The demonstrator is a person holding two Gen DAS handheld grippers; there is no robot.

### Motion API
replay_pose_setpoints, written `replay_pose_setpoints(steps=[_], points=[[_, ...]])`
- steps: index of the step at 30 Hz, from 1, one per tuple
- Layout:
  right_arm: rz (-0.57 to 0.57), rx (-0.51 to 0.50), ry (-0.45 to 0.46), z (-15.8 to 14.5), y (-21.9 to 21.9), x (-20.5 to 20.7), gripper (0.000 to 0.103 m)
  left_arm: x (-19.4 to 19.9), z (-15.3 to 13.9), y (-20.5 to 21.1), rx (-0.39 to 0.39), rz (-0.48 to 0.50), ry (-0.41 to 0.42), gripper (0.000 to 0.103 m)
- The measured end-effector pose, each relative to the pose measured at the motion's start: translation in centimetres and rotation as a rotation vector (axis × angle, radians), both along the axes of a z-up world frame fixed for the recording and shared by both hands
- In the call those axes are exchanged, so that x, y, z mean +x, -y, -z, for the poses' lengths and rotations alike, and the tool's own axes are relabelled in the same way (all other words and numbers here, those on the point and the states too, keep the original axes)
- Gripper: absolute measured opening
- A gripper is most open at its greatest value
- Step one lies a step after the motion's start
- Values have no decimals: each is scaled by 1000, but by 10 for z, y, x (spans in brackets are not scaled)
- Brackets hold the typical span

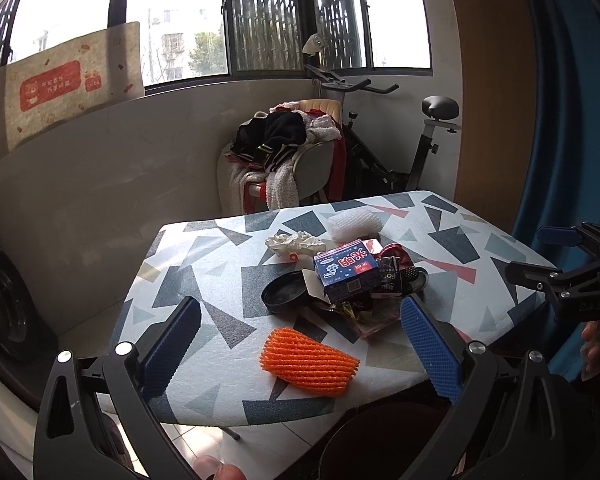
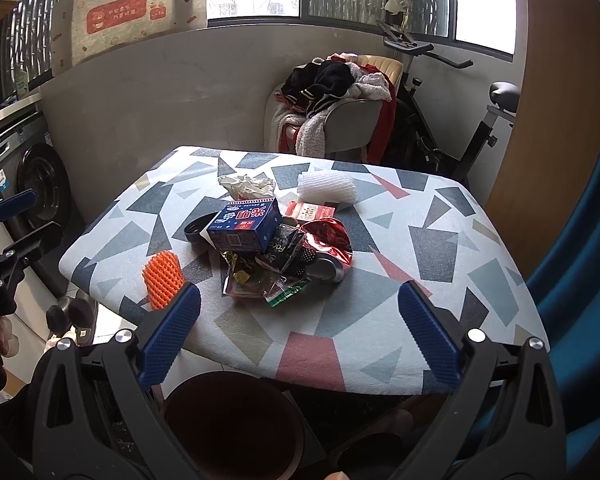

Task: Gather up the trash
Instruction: 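Reach the left gripper to the orange foam net and close on it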

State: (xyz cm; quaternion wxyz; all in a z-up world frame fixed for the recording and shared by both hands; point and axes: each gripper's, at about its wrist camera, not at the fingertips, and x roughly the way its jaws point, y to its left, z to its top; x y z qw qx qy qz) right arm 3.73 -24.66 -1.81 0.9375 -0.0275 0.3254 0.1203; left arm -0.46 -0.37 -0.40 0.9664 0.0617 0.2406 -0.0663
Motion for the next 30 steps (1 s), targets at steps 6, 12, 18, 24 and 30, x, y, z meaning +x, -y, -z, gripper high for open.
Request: replay_pose_setpoints(steps=[6, 12, 18, 24, 30], points=[[39, 74, 2, 9, 10, 3, 97, 3, 12, -8, -30, 15, 20, 98], [48, 140, -31, 25, 17, 9, 97, 12, 36, -19, -39, 7, -44, 98], [76, 122, -103, 52, 18, 18, 97, 25, 72, -36, -47, -62, -173, 98], [108, 27, -151, 80, 10, 30, 97, 43, 108, -61, -119, -123, -295, 98], [92, -15, -191, 102, 6, 43, 97, 90, 148, -70, -353, -123, -468, 98]])
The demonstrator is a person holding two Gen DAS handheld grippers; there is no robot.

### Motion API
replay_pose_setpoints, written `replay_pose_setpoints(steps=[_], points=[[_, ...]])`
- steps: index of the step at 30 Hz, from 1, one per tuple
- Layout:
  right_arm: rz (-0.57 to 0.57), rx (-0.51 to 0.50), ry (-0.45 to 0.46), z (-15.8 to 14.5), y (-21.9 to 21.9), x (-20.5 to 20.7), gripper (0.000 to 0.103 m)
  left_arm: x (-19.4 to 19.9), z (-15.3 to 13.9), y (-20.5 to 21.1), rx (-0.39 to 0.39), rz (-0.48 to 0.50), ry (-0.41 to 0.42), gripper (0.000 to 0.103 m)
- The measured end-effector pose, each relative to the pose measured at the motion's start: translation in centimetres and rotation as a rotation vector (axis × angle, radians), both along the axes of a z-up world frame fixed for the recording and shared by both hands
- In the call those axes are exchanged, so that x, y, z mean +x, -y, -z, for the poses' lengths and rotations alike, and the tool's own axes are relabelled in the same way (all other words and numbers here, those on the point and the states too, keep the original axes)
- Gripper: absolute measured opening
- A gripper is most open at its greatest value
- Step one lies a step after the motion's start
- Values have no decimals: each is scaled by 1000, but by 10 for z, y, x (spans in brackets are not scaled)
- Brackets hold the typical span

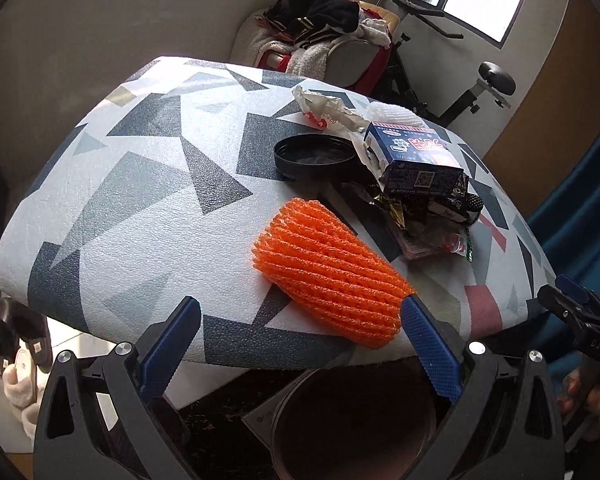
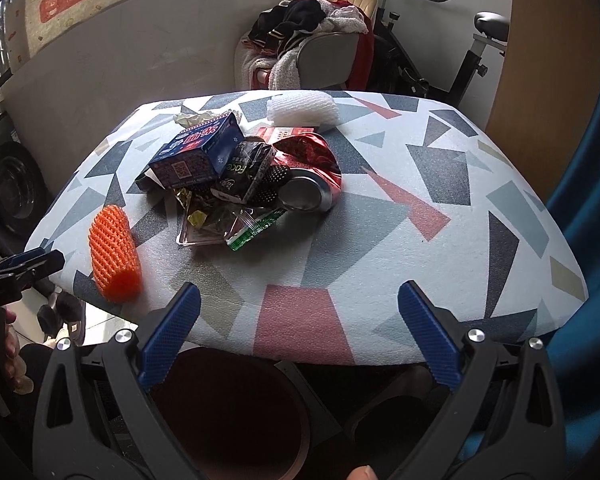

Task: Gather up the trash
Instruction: 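Reach the left gripper to the orange foam net and close on it, then grasp the blue milk carton with the right gripper while the left lifts the orange net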

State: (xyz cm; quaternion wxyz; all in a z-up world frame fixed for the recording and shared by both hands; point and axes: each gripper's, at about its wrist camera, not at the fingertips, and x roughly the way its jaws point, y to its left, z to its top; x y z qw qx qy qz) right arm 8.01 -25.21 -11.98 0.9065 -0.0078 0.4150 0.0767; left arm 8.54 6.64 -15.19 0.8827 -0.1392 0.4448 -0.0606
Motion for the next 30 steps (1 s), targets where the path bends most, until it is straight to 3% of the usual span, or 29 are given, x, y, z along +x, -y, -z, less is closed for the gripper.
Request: replay_pose_setpoints(steps=[4, 7, 8, 10, 11, 13, 19, 23, 30], points=[[-7, 11, -9, 6, 3, 6, 97, 34, 20, -3, -139, -80, -59, 98], [-34, 12, -15, 8, 1, 11, 97, 51, 35, 3, -116, -80, -103, 97], [-47, 8, -12, 8, -1, 13, 97, 54, 38, 7, -109, -57, -101, 90], [-74, 8, -1, 6, -7, 18, 97, 54, 36, 15, -72, 2, -72, 56], [-86, 11, 3, 5, -12, 22, 97, 54, 37, 17, -90, 33, -73, 34], [-114, 32, 8, 0, -23, 33, 97, 52, 33, 11, -133, 39, -49, 23], [-207, 146, 71, -18, -76, 73, 97, 42, -3, -9, -56, 30, 75, 20], [-194, 87, 107, -23, -110, 108, 97, 38, -15, -24, -74, 12, 102, 20], [-92, 15, 43, -16, -138, 161, 97, 30, -13, -32, -60, 7, 117, 20]])
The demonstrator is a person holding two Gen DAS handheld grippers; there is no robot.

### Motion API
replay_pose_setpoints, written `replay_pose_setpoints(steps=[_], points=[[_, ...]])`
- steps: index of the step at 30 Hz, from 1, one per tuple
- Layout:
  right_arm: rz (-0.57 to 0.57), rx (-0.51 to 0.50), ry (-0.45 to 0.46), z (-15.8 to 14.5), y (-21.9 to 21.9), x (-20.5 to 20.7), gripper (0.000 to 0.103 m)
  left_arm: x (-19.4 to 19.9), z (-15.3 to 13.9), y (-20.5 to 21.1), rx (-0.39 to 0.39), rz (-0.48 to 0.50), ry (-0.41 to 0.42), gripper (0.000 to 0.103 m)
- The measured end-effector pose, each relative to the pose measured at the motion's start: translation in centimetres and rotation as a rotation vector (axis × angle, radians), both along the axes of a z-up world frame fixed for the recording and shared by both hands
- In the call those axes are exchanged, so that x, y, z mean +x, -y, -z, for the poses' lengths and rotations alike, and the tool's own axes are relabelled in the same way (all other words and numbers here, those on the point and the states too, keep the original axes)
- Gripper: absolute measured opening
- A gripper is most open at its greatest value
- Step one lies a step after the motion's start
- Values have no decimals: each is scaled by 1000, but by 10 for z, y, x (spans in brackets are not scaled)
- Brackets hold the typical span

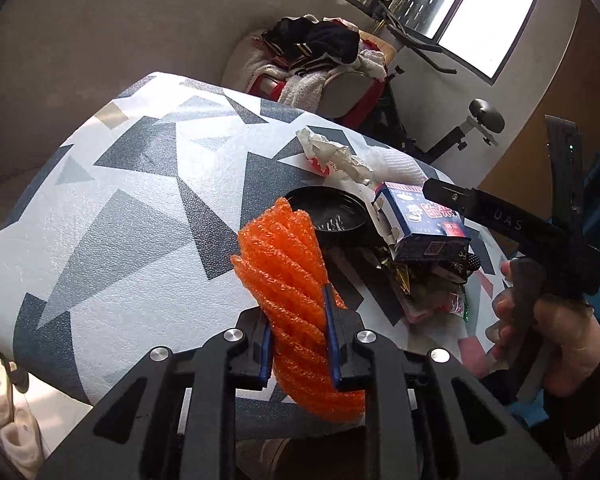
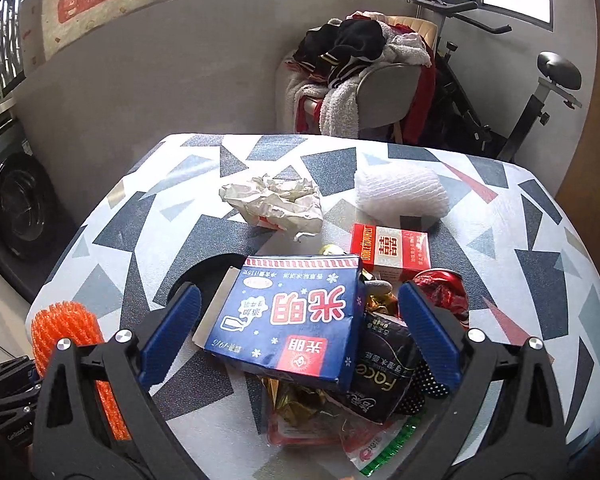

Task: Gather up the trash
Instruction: 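Grasp the blue milk carton with the right gripper while the left lifts the orange net, then drop the orange net into the brown bin with the left while the right drops the carton in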

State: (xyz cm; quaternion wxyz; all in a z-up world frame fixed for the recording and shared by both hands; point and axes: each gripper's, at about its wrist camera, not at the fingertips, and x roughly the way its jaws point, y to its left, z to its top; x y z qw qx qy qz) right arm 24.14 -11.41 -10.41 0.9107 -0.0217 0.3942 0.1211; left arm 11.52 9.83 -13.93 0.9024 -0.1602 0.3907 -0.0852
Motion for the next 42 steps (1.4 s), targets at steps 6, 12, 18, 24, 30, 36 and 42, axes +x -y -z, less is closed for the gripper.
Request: replay_pose_setpoints(steps=[6, 12, 18, 24, 30, 36, 42], points=[[24, -238, -29, 20, -33, 16, 97, 0, 8, -4, -3, -5, -11, 20], [1, -163, -113, 31, -21, 20, 84, 0, 7, -6, -6, -11, -5, 20], [-45, -101, -27, 10, -7, -3, 84, -7, -1, -2, -5, 3, 19, 20], [-45, 18, 33, -9, 33, -42, 84, -19, -14, 18, 4, 54, 44, 20], [-60, 17, 115, -19, 73, -96, 84, -40, -16, 55, 53, 151, 53, 20], [-61, 72, 156, -16, 112, -147, 84, -65, -10, 86, 100, 229, 62, 20], [-71, 89, 189, -2, 134, -192, 84, -88, 3, 107, 149, 314, 75, 20]])
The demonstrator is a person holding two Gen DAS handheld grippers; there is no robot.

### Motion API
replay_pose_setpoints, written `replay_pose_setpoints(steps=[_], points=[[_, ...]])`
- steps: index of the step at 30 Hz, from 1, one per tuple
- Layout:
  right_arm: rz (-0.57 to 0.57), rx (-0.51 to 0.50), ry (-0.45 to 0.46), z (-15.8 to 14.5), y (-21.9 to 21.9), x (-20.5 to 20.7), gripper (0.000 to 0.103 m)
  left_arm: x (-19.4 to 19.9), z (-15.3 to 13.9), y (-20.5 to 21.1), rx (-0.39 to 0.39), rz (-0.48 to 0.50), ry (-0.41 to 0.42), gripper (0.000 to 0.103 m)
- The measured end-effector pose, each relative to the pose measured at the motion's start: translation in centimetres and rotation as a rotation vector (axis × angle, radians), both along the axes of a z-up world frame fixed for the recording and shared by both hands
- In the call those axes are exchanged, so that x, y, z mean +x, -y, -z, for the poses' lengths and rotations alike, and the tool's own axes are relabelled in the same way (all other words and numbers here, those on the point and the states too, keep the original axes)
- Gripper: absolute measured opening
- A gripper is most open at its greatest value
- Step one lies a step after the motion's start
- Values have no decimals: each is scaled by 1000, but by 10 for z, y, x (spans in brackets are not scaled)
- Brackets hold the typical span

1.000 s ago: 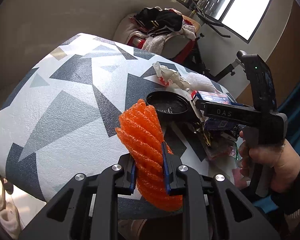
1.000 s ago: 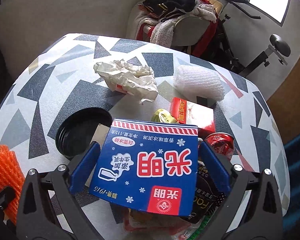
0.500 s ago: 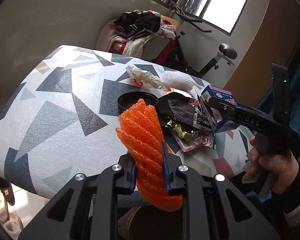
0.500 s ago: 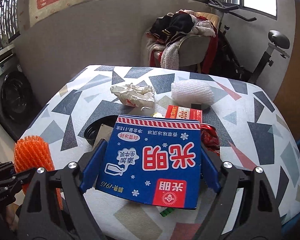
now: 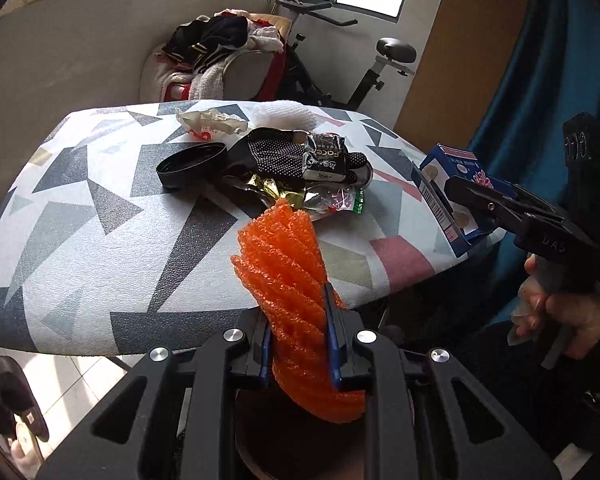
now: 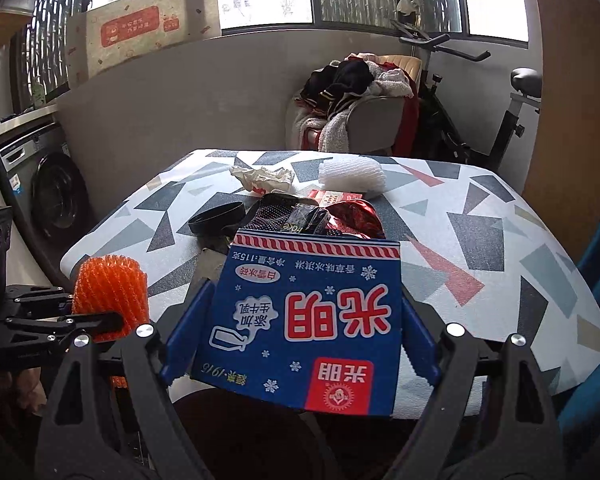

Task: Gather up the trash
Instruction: 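Drop the orange net into the brown bin with the left while the right drops the carton in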

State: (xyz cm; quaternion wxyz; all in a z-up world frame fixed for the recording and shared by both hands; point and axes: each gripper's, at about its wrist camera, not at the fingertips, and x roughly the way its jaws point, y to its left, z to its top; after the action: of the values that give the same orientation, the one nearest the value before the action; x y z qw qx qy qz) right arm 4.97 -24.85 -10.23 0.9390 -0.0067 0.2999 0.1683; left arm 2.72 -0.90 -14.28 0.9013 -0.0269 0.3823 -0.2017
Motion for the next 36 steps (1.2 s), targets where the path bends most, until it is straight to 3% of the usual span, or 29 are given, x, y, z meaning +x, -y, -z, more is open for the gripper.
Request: replay_pose_setpoints(steps=[14, 16, 18, 21, 27, 32, 36], points=[[26, 36, -46, 35, 19, -49, 84, -32, 36, 16, 55, 120, -48, 23], [27, 46, -63, 40, 19, -51, 84, -33, 38, 17, 51, 131, -54, 30], [20, 45, -74, 44, 17, -52, 84, -35, 38, 18, 34, 143, -55, 58], [2, 29, -81, 48, 11, -54, 84, -39, 30, 15, 45, 111, -2, 72], [-64, 16, -150, 65, -8, -54, 84, -42, 6, -14, 80, -29, 118, 87], [-140, -60, -195, 79, -31, -54, 84, -53, -5, -40, 158, -143, 229, 89], [-182, -111, -226, 89, -46, -54, 84, -54, 1, -56, 131, -189, 208, 89]])
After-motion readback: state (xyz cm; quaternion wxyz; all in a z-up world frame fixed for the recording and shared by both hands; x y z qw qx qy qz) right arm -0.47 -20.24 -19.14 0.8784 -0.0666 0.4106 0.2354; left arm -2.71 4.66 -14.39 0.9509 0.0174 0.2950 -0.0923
